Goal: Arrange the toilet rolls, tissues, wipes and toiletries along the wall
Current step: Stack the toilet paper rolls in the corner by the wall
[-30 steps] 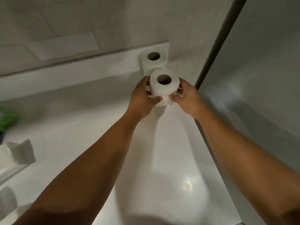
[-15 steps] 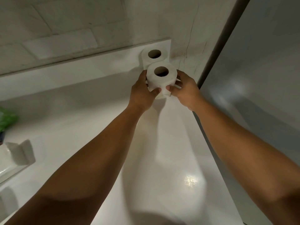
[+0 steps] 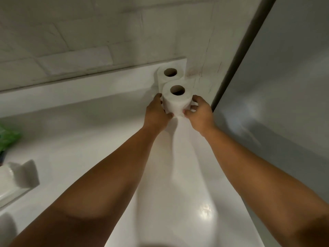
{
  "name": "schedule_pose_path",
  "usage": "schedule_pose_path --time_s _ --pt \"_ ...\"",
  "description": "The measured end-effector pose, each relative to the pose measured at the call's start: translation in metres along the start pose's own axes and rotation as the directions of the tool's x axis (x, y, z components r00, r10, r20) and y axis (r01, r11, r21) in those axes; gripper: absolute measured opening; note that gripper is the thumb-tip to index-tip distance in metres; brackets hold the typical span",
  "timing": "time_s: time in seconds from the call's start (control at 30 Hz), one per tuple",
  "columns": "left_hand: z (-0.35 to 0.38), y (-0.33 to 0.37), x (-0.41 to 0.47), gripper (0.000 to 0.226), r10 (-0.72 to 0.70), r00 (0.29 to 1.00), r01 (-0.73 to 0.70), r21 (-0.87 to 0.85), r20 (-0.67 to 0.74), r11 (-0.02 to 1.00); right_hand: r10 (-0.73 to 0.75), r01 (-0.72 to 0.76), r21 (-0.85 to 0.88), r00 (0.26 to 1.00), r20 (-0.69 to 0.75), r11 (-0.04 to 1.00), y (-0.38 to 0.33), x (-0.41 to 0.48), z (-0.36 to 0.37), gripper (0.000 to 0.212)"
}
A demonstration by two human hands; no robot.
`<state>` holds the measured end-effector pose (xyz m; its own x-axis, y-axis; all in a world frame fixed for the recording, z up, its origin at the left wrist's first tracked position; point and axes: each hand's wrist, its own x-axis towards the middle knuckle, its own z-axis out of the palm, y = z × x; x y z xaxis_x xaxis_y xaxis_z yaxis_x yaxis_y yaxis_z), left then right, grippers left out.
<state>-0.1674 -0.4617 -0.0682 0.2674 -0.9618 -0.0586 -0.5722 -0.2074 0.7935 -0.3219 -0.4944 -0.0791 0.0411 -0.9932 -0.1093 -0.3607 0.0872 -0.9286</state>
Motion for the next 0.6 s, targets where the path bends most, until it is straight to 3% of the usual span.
schedule_pose_path --time_s 0.17,0.3,0.47,0.6 --pt "-0.019 0.002 -0.017 0.081 -0.003 1.000 0.003 -0.023 -0.008 1.000 -0.034 0.029 -0.037 0.991 -0.133 0.999 -0.012 -0.024 -0.007 0.051" --pt "-0.053 -0.004 -0.046 0.074 0.022 0.997 -0.028 -0.079 -0.069 0.997 -0.092 0.094 0.000 0.977 -0.192 0.996 -0.024 -0.065 0.004 0.044" --pt "-0.110 -0.028 -0.106 0.062 0.062 0.984 -0.087 -0.148 -0.170 0.985 -0.157 0.159 0.043 0.987 -0.038 0.986 -0.055 -0.134 0.052 0.031" --pt "-0.167 -0.055 -0.164 0.057 0.129 0.967 -0.149 -0.080 -0.218 0.986 -0.254 0.247 0.067 0.957 0.137 0.967 -0.087 -0.187 0.100 0.034"
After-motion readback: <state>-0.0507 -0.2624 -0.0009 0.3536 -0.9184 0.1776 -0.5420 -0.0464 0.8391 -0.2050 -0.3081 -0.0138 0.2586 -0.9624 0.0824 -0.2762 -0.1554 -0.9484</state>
